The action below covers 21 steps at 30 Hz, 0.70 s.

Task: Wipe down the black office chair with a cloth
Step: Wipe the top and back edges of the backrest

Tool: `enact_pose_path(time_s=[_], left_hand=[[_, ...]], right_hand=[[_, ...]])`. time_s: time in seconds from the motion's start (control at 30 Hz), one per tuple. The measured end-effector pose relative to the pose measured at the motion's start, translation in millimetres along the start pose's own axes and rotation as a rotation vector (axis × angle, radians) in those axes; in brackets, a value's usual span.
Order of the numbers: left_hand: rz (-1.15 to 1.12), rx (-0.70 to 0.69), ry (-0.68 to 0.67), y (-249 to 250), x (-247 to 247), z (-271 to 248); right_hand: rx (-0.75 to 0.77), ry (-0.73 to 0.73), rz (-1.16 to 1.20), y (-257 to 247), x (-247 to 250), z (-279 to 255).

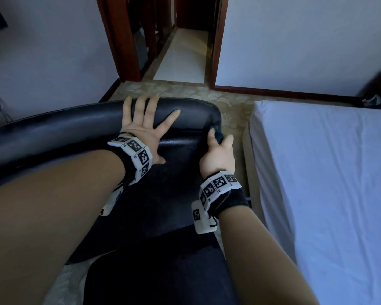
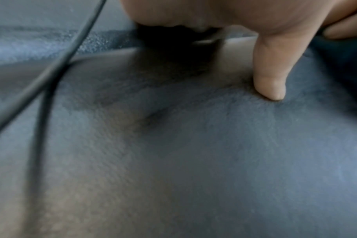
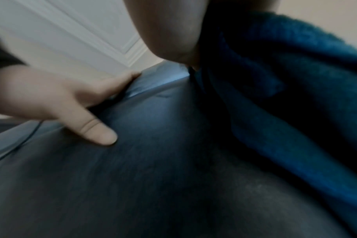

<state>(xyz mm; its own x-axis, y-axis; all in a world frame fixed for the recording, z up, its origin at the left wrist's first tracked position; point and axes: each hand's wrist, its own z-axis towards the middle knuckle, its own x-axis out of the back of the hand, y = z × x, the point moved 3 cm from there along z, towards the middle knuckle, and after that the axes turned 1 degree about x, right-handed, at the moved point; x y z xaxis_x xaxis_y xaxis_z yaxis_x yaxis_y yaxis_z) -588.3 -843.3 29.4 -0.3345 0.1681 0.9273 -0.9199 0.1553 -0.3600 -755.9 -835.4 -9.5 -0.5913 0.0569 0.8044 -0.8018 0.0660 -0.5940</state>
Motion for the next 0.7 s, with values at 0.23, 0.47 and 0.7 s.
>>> enact_pose_path(time_s=[0.23,0.47,0.7], left_hand=[[0.006,0.007,-0.024,0.0,3.0,-3.0],[0.016,0.024,-0.024,-1.2,-0.2,-0.6],[-0.018,0.000,0.014,-3.6,-3.0,3.4]], right_hand=[[0.072,0.094,0.037,-5.0,32.9,-2.8],[0.268,0.035,-0.089,-52.6,42.9,28.8],[-0.095,0.024,0.088,-0.7,33.9,36.9]])
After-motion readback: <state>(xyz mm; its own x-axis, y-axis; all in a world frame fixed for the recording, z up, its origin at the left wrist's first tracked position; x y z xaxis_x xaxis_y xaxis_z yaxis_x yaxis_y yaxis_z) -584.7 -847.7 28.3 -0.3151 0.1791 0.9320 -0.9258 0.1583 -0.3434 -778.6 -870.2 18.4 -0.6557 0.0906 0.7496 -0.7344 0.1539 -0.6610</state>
